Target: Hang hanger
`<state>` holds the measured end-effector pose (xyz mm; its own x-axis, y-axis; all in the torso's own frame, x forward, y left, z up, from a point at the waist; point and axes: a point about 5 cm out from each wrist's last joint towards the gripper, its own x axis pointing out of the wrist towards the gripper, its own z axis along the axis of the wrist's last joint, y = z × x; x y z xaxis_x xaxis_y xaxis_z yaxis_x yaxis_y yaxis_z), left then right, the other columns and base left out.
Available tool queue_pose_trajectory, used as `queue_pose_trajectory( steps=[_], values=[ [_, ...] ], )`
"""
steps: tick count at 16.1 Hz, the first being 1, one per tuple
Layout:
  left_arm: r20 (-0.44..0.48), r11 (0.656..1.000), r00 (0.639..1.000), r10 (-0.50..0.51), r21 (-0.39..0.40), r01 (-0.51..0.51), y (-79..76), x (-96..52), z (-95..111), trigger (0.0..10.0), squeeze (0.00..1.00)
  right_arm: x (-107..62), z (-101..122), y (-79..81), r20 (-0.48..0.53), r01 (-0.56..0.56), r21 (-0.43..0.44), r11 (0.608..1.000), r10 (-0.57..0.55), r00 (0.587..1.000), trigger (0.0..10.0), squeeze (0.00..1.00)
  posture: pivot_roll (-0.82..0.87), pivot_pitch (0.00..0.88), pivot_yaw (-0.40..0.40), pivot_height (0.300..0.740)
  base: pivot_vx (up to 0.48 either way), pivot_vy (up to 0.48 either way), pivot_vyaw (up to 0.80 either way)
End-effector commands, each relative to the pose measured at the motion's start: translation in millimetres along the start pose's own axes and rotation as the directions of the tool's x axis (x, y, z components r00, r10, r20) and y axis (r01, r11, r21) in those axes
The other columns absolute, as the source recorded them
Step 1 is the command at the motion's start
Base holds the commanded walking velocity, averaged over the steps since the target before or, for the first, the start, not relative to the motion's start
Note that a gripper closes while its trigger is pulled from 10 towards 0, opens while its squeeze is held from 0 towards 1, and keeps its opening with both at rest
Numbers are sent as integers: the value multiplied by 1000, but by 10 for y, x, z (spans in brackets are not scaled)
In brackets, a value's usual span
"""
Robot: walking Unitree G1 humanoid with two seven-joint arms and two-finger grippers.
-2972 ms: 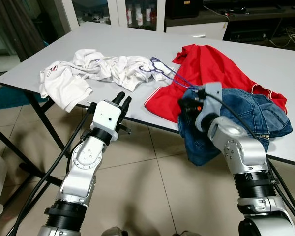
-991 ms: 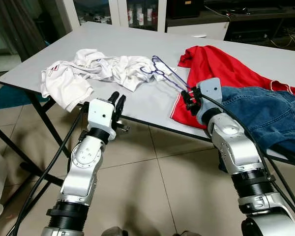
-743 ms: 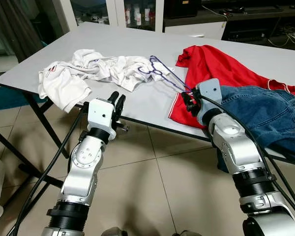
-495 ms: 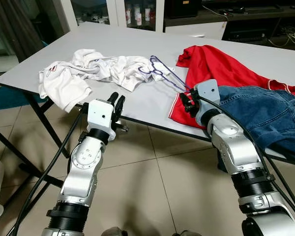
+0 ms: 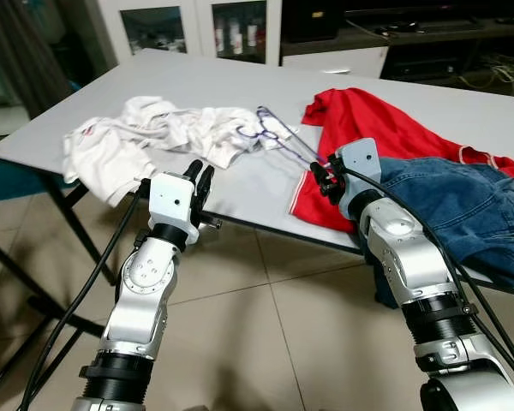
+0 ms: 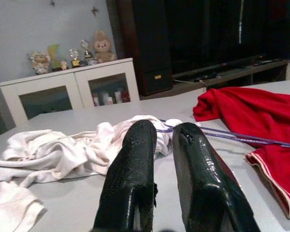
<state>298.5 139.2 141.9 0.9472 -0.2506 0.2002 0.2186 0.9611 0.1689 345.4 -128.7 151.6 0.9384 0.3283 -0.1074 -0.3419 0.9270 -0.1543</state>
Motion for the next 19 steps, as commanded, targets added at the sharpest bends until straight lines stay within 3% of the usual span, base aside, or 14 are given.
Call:
queue_pose_trajectory(
  steps=[1,19],
  values=[
    [12,1000,1000,5,4,-5,21,16,39,10000,0,18,41,-21,12,4,-9,1000,-3,1000,10000,0,-75,0,48,740,289,0,0],
    [16,1000,1000,6,2,-7,23,34,50,10000,0,12,29,-50,7,10,4,1000,-11,1000,10000,0,-79,0,51,740,315,0,0]
  ],
)
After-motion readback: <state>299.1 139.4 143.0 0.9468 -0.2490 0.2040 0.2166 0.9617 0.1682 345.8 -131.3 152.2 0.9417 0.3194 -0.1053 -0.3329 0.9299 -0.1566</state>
